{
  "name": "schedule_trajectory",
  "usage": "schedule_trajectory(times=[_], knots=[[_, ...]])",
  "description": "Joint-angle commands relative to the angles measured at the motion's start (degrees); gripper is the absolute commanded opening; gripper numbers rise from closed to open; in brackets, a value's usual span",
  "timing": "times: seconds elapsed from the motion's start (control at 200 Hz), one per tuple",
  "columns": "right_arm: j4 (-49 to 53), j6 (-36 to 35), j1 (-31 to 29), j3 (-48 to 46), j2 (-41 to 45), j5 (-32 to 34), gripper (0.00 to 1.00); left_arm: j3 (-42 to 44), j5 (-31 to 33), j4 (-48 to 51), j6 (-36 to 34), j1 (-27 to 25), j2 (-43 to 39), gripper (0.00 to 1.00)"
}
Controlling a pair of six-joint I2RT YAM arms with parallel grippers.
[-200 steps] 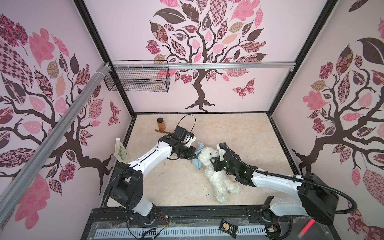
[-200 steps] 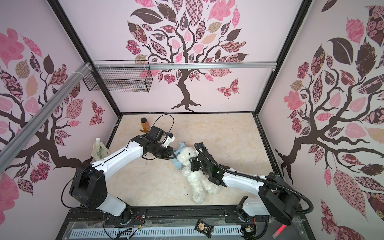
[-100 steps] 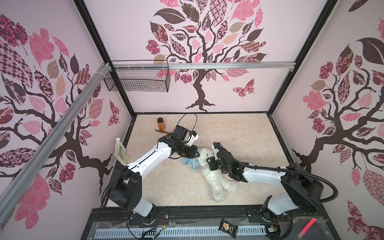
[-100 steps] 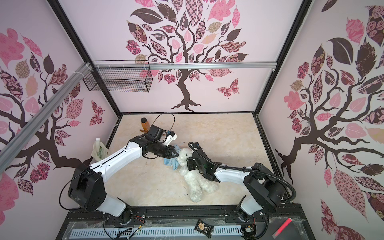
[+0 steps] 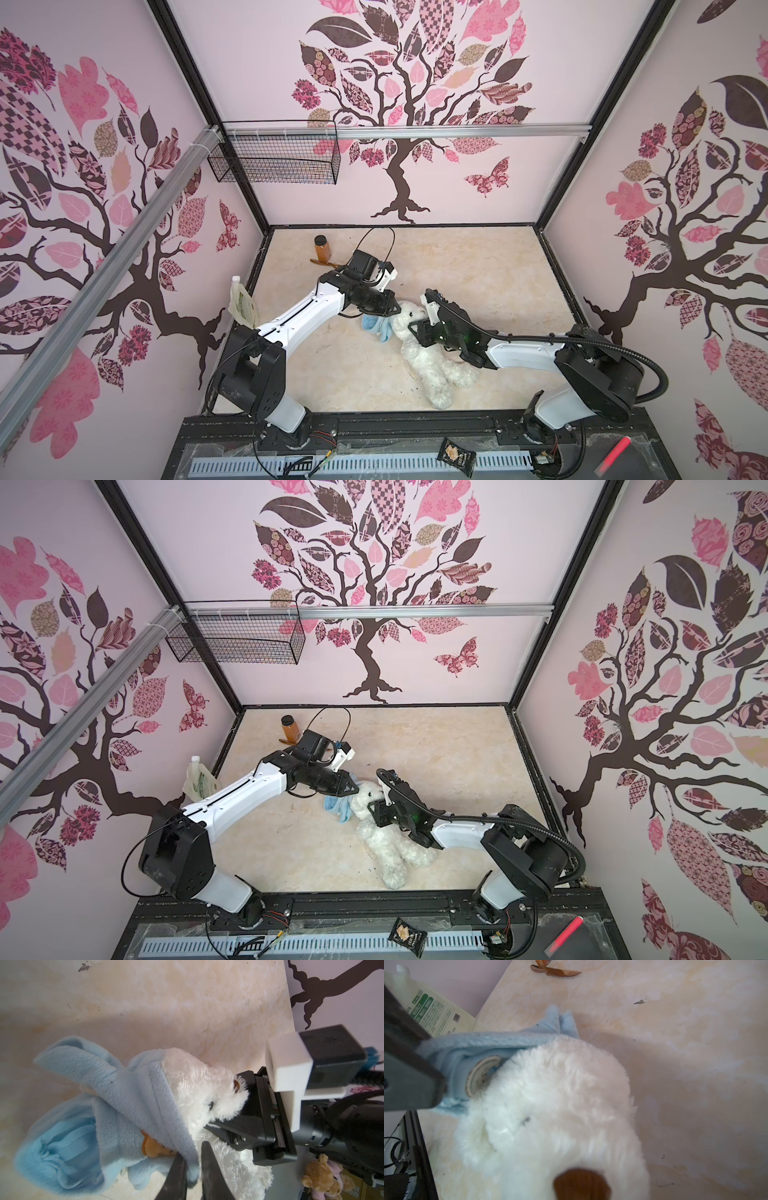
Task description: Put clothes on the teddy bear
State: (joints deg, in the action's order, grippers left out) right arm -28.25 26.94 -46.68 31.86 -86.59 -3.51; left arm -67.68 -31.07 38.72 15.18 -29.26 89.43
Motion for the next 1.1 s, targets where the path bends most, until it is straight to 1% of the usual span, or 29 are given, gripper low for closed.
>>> schedule_trajectory(times=[0.0, 0.075, 0.25, 0.36, 0.505, 0.55, 0.625, 0.66, 0.75, 0.895, 1.005, 1.095], knots=[[-1.3, -2.8, 0.2, -1.1, 1.2, -2.3, 0.35, -3.9, 0.8, -0.5, 1.2, -0.4, 1.5, 0.17], [-3.3, -3.6, 0.2, -1.7, 2.1, -4.2, 0.3, -5.3, 0.6, -0.6, 1.8, -0.3, 2.5, 0.15], [-7.5, -4.1, 0.3, -2.8, 2.3, -7.8, 0.23, -7.5, -1.5, -0.7, 2.2, -0.9, 4.6, 0.0], [-10.1, -3.4, 0.2, -3.3, 1.4, -10.0, 0.21, -8.1, -4.6, -2.2, 3.8, -1.7, 5.9, 0.0], [-11.6, -2.5, 0.2, -3.3, 1.6, -9.8, 0.2, -7.1, -10.2, -6.1, 7.5, -4.0, 5.8, 0.0], [-11.9, -2.4, 0.2, -3.3, 1.8, -9.7, 0.21, -5.4, -11.6, -9.3, 9.6, -4.7, 5.3, 0.0], [-13.6, -1.8, 0.2, -3.5, 1.9, -9.9, 0.21, -1.7, -14.3, -16.9, 15.5, -4.7, 4.8, 0.0], [-14.3, -1.2, 0.2, -3.7, 1.9, -9.6, 0.2, -0.6, -14.4, -18.9, 17.2, -4.7, 4.9, 0.0], [-15.0, 1.1, 1.0, -4.3, 2.1, -8.2, 0.21, 0.9, -13.9, -19.4, 18.6, -4.8, 4.6, 0.0], [-18.5, 6.0, 4.3, -6.7, 3.0, -7.5, 0.21, 3.8, -9.7, -16.3, 17.3, -4.8, 0.4, 0.0], [-19.4, 5.7, 5.2, -6.7, 3.8, -7.4, 0.21, 5.2, -6.8, -13.7, 15.7, -4.8, -1.6, 0.0], [-20.0, 5.1, 5.1, -5.7, 3.6, -8.9, 0.22, 7.3, -7.6, -15.2, 16.3, -4.8, -2.1, 0.02]])
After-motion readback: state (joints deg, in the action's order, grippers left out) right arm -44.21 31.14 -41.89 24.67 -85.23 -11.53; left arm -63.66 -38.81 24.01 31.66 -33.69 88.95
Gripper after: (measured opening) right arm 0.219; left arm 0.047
